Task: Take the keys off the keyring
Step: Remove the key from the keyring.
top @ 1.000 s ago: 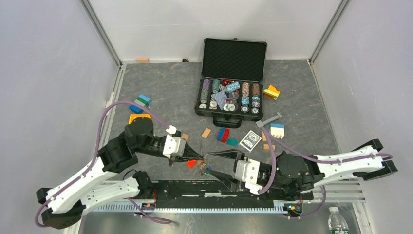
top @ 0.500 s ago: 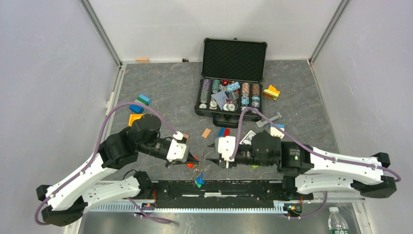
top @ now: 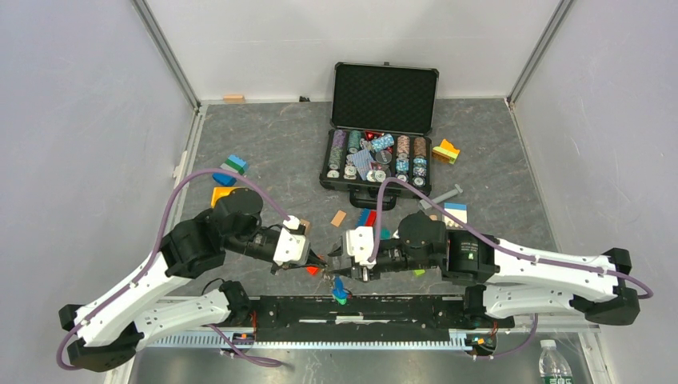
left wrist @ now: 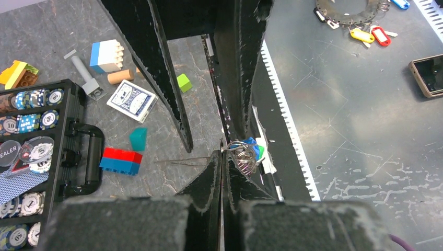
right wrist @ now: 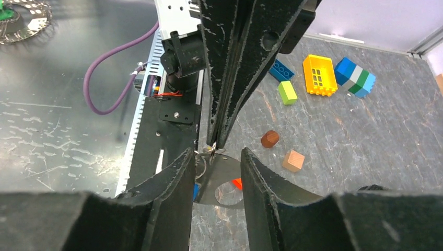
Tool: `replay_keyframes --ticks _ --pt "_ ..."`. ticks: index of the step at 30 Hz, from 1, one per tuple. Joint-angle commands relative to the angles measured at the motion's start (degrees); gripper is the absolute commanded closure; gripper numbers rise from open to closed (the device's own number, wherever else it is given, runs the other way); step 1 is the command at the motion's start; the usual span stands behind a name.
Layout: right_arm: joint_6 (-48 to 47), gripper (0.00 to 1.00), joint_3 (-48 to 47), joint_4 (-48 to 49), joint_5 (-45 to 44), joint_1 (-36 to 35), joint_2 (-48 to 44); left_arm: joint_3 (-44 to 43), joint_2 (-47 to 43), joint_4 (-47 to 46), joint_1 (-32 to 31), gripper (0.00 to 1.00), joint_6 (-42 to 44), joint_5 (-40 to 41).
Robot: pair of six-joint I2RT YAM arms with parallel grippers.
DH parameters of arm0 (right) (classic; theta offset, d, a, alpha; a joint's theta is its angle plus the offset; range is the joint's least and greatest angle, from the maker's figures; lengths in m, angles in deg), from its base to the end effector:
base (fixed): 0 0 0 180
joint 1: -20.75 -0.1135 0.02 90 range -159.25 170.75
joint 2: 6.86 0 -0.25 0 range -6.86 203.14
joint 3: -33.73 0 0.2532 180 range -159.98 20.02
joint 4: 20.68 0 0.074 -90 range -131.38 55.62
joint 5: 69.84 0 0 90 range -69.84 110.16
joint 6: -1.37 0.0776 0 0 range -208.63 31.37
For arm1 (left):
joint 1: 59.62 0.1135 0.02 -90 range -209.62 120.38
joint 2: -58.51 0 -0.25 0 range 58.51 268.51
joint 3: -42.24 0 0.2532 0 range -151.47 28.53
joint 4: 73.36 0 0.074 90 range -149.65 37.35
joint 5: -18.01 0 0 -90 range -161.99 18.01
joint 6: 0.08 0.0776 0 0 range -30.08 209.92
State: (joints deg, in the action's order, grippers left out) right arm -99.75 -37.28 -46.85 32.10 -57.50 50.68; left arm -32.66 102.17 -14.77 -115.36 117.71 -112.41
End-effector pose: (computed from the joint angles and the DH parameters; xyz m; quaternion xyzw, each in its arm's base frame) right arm 0.0410 0.2757 0.3505 -0.5924 0.5066 0.4111 0.4727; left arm 0.0563 -0.1720 0.3563 0.6679 0.4783 -0.4042 0.4022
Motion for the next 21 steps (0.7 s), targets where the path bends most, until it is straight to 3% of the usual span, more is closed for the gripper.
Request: replay_keyframes --ticks 1,10,16,21 --pt "1.4 0.59 0.3 3.4 -4.0 0.0 0.9 -1.1 -0.7 -3.2 -0.1 0.98 1.1 -0.3" --pt "1.6 0.68 0.3 4.0 -4.4 0.0 2.0 -1.1 -0.5 -3.1 -0.2 0.98 1.1 -0.5" --pt "2.1 1.00 0.2 3.4 -4.8 0.0 2.5 -1.3 -0.6 -3.1 -0.2 0.98 1.1 -0.2" --pt "3.8 1.00 3.2 7.9 -7.5 0.0 0.5 -1.4 -1.0 -3.1 -0.1 0.98 0.8 1.3"
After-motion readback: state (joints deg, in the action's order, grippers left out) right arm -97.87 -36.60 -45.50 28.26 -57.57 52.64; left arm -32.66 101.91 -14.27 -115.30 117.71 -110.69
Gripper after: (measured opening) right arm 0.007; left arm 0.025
